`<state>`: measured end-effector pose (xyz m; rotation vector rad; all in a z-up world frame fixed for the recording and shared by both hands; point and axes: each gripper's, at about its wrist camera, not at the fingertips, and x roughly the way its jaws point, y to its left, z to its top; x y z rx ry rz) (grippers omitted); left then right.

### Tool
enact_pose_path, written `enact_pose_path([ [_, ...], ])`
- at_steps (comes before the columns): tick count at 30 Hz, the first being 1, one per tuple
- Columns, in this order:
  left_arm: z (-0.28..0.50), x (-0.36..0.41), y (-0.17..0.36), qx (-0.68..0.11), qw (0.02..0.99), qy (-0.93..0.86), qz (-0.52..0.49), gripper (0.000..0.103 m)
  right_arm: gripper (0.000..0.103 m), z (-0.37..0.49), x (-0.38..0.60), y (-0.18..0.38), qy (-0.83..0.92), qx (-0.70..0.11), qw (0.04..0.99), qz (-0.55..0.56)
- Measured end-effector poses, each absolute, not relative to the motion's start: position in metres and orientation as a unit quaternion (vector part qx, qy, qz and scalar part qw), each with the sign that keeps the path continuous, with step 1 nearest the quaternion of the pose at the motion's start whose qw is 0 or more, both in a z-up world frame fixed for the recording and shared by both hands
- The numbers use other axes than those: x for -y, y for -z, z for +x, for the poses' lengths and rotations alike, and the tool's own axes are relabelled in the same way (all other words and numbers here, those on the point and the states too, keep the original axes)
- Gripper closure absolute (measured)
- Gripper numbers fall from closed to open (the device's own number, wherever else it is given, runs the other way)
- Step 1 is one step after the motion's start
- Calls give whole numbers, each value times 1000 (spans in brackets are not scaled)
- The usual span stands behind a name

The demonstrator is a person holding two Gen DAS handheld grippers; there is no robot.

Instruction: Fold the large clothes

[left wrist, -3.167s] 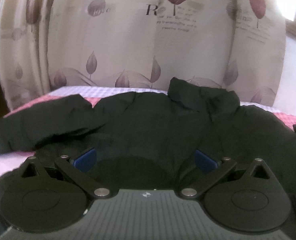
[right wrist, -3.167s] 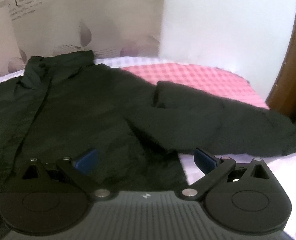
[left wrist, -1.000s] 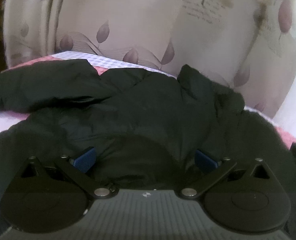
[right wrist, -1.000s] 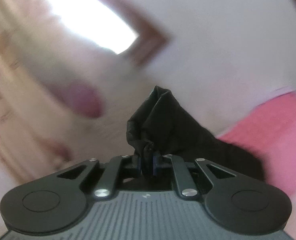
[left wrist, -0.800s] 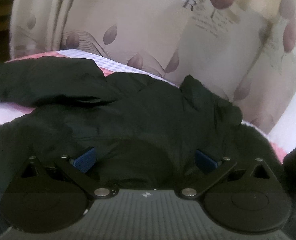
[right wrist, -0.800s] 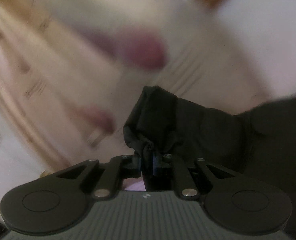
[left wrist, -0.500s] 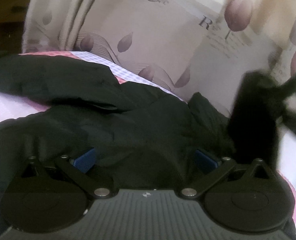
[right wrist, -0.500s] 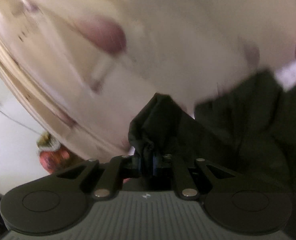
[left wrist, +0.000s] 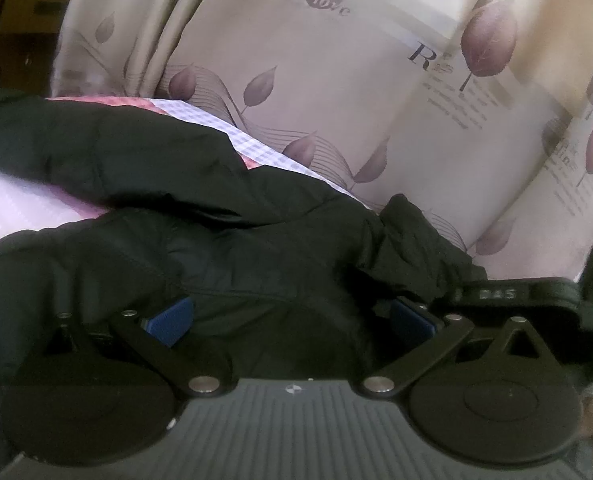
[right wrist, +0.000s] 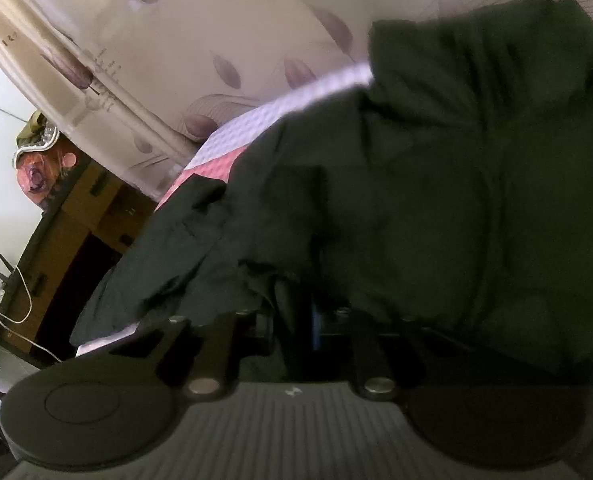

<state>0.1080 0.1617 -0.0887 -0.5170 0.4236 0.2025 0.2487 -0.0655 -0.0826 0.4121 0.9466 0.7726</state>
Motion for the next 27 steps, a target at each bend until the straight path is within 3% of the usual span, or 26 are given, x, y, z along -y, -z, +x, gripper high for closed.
enact_pose_path([
  [4, 109, -163, 90, -207, 939, -100, -257, 0, 46, 218, 89, 54, -340, -400, 829, 194],
  [6, 109, -164, 89, -208, 938, -97, -260, 0, 34, 195, 99, 40, -323, -362, 859, 165],
  [10, 100, -177, 80, -219, 931, -83, -280, 0, 31, 153, 103, 35, -232, -322, 918, 12],
  [13, 87, -198, 66, -245, 923, -96, -282, 0, 28, 133, 114, 49, -209, -327, 921, -34],
  [17, 65, -256, 56, -265, 897, -144, -323, 0, 28, 124, 124, 75, -207, -349, 913, -33],
  [27, 40, -435, 78, -264, 840, -229, -416, 1, 15, 119, 124, 86, -196, -340, 919, -24],
])
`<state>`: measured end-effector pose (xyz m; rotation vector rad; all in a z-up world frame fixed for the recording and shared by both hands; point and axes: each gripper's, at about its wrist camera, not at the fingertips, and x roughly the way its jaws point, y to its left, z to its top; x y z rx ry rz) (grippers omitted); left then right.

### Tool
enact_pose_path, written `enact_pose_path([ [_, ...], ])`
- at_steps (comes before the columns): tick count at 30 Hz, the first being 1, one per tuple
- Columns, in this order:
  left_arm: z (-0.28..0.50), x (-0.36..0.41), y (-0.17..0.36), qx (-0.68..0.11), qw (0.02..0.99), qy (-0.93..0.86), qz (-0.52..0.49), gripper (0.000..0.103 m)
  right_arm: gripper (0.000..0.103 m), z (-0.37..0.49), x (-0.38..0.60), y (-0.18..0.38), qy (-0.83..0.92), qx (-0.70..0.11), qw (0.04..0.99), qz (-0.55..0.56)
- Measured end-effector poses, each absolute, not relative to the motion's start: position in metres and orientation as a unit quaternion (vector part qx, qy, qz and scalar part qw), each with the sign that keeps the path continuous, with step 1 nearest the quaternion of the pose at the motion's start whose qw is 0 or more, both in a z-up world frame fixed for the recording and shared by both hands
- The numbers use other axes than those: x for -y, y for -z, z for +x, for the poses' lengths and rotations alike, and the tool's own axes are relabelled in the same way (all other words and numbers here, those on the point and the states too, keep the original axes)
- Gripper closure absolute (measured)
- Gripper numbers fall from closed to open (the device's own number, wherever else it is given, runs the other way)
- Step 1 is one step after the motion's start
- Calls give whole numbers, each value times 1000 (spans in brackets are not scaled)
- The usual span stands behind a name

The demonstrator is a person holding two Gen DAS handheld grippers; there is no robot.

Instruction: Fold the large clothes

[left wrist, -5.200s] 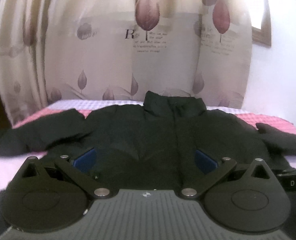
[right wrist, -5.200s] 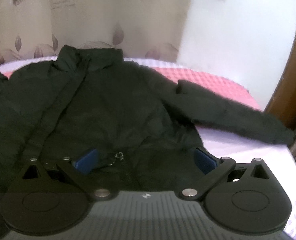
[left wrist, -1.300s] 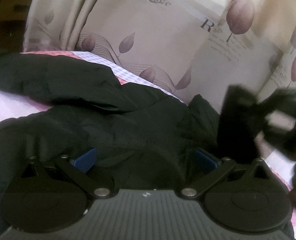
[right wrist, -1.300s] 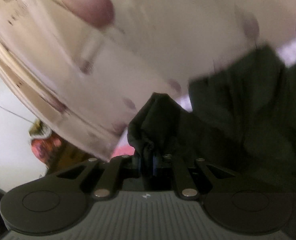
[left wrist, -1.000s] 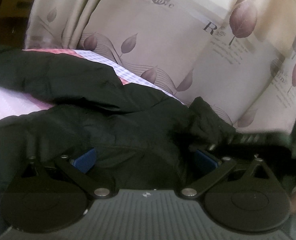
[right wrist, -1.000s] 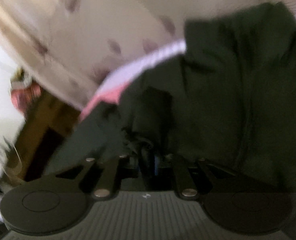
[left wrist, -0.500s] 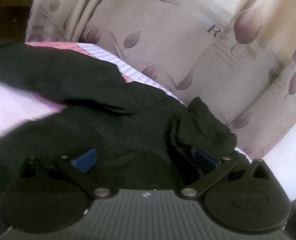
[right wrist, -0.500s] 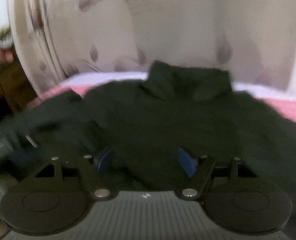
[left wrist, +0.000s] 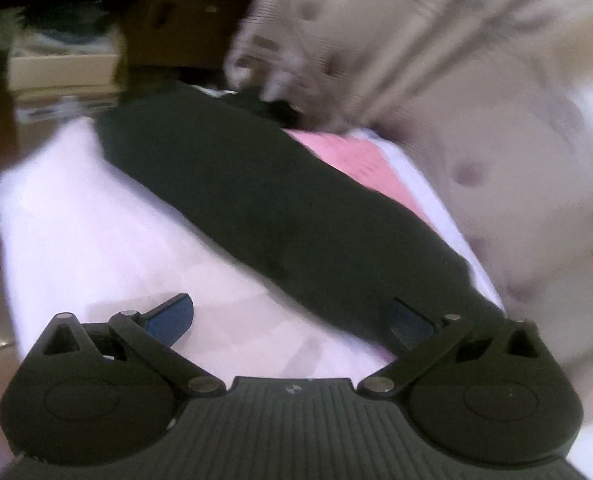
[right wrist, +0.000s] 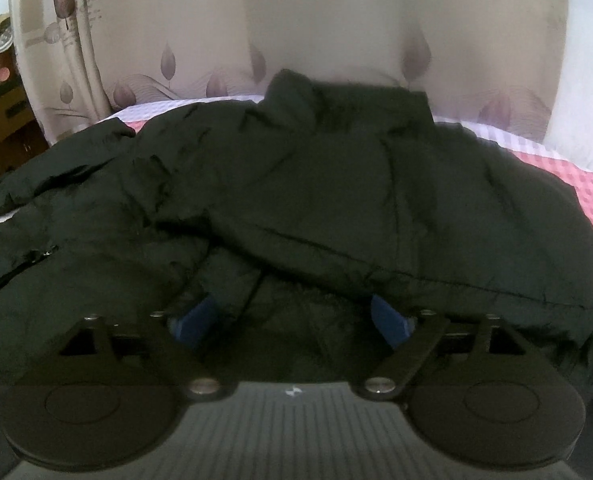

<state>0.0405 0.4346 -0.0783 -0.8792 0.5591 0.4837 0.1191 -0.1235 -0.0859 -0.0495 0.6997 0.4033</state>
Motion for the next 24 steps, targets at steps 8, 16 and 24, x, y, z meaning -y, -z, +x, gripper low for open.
enact_pose_path([
  [8, 52, -481, 73, -251, 829, -265, -424, 25, 11, 118, 127, 89, -192, -338, 921, -13],
  [16, 60, -506, 87, -244, 809, -275, -459, 88, 9, 117, 129, 91, -190, -335, 923, -6],
  [24, 59, -485, 72, -210, 845, -297, -393, 97, 1, 120, 129, 93, -181, -342, 922, -2],
])
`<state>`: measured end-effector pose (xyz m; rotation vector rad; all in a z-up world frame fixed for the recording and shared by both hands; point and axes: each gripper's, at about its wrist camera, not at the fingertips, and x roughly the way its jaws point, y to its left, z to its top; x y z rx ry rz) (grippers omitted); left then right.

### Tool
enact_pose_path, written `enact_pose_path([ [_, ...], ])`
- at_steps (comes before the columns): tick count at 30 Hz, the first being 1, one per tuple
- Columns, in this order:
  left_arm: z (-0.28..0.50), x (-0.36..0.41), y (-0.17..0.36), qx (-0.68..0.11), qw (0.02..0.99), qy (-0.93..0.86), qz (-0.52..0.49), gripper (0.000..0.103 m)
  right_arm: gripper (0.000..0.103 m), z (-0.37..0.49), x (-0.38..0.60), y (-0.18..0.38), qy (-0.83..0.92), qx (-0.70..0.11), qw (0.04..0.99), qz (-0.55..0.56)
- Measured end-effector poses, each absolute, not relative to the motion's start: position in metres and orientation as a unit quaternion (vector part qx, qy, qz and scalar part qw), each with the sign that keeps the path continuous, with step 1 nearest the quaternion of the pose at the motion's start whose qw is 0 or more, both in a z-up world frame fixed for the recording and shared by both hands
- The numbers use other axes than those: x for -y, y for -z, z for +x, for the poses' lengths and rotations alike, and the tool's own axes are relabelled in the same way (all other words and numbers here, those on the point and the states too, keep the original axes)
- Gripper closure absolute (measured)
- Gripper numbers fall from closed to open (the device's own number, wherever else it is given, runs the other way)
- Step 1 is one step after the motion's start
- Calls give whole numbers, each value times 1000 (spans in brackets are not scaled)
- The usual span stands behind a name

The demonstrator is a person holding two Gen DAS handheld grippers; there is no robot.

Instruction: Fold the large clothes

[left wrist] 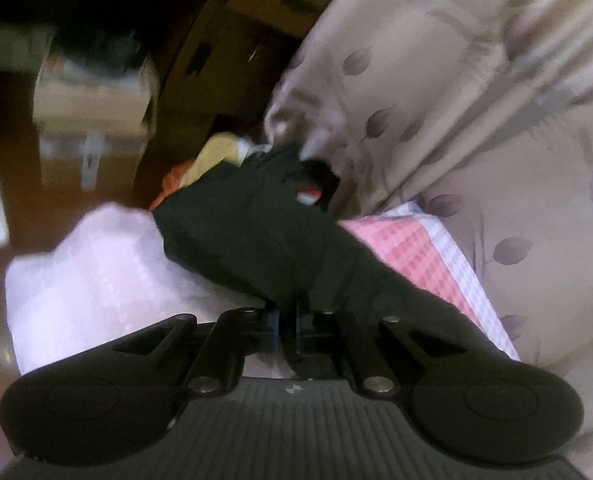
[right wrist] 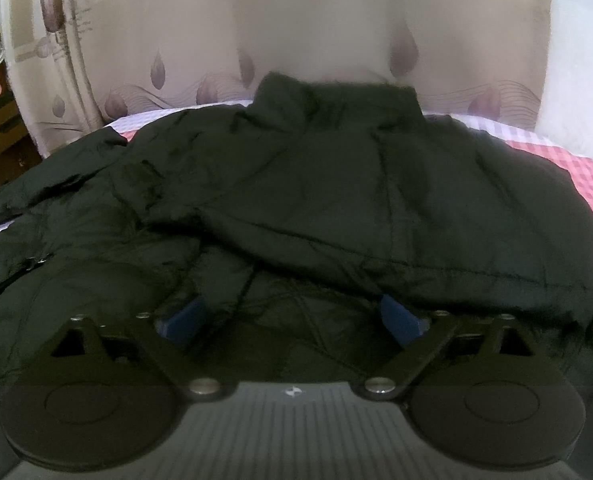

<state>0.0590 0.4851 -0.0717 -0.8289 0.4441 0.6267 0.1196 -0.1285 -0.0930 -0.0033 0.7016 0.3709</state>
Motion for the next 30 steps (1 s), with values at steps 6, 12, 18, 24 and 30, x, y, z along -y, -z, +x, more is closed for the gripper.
enact_pose_path([
  [6, 65, -447, 27, -161, 891, -290, -310, 98, 0, 121, 127, 94, -173, -349, 921, -4],
  [12, 75, -386, -24, -115, 932, -232, -252, 98, 0, 121, 136, 94, -186, -343, 921, 18],
  [18, 98, -298, -66, -92, 961, -134, -226, 98, 0, 120, 161, 94, -211, -328, 915, 99],
  [24, 132, -198, -79, -109, 973, -27, -199, 98, 0, 115, 187, 88, -205, -326, 903, 188],
  [30, 170, -93, -59, -149, 975, 66, -151, 98, 0, 97, 206, 74, -201, -301, 914, 186],
])
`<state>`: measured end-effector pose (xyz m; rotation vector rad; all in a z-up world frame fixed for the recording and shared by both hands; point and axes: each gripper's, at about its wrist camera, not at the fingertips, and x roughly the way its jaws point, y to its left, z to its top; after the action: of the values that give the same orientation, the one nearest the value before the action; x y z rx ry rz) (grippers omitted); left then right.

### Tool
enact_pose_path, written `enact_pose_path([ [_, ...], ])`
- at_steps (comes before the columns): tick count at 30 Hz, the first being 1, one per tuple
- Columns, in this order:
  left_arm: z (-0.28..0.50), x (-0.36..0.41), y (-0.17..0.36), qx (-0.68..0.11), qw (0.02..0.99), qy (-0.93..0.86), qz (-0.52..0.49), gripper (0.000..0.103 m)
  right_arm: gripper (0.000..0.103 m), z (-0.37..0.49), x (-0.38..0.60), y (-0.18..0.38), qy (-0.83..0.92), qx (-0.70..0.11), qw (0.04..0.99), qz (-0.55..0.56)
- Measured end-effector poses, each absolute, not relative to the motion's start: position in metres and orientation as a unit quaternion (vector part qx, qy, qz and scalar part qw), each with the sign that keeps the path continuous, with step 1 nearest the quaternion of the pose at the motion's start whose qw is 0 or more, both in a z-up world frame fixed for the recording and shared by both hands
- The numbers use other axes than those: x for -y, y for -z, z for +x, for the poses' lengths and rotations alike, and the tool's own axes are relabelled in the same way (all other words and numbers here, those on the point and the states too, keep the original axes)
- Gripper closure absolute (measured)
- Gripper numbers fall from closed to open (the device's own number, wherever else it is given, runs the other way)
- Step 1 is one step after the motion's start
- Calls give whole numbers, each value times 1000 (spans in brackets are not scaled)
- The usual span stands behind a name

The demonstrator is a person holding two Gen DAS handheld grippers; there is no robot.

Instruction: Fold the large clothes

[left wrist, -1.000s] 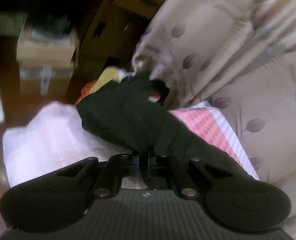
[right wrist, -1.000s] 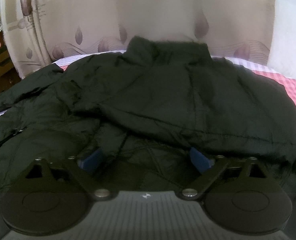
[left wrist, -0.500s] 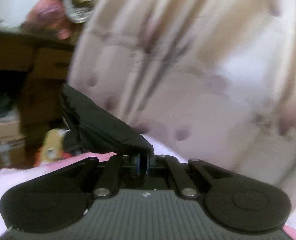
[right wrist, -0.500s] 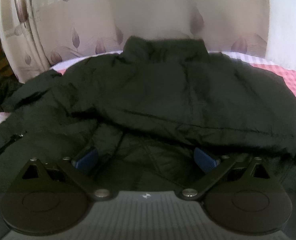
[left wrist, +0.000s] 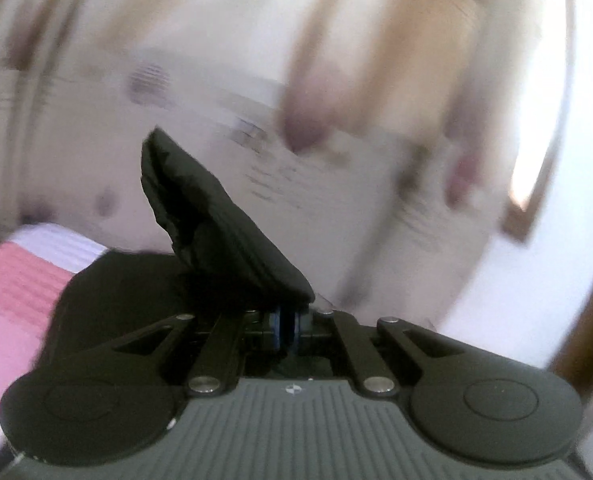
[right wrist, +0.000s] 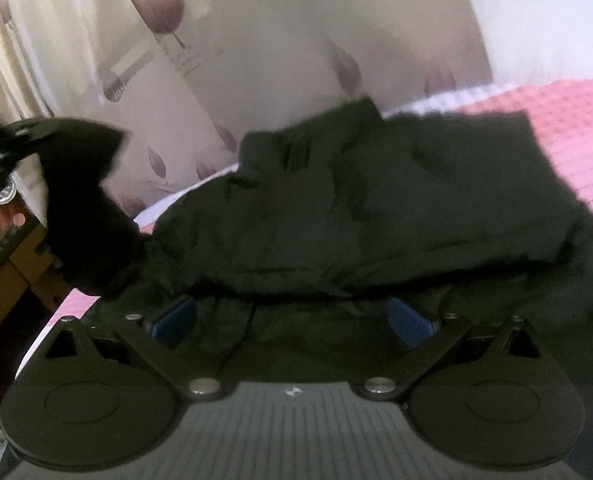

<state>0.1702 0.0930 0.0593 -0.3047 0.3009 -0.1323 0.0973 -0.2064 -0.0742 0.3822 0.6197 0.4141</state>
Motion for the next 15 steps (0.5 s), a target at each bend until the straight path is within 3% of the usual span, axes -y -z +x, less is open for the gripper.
enact_pose_path([
  [11, 212, -11, 24, -235, 956, 146, -98, 95, 0, 86, 254, 69, -168, -276, 921, 215],
  [12, 210, -10, 27, -230, 957, 147, -95, 89, 0, 86, 258, 70, -165, -275, 922, 218],
  [14, 204, -14, 30, -225, 959, 146, -92, 61, 0, 89, 264, 69, -161, -273, 921, 226],
  [15, 202, -17, 30, -223, 959, 145, -98, 35, 0, 90, 265, 68, -159, -273, 921, 229],
])
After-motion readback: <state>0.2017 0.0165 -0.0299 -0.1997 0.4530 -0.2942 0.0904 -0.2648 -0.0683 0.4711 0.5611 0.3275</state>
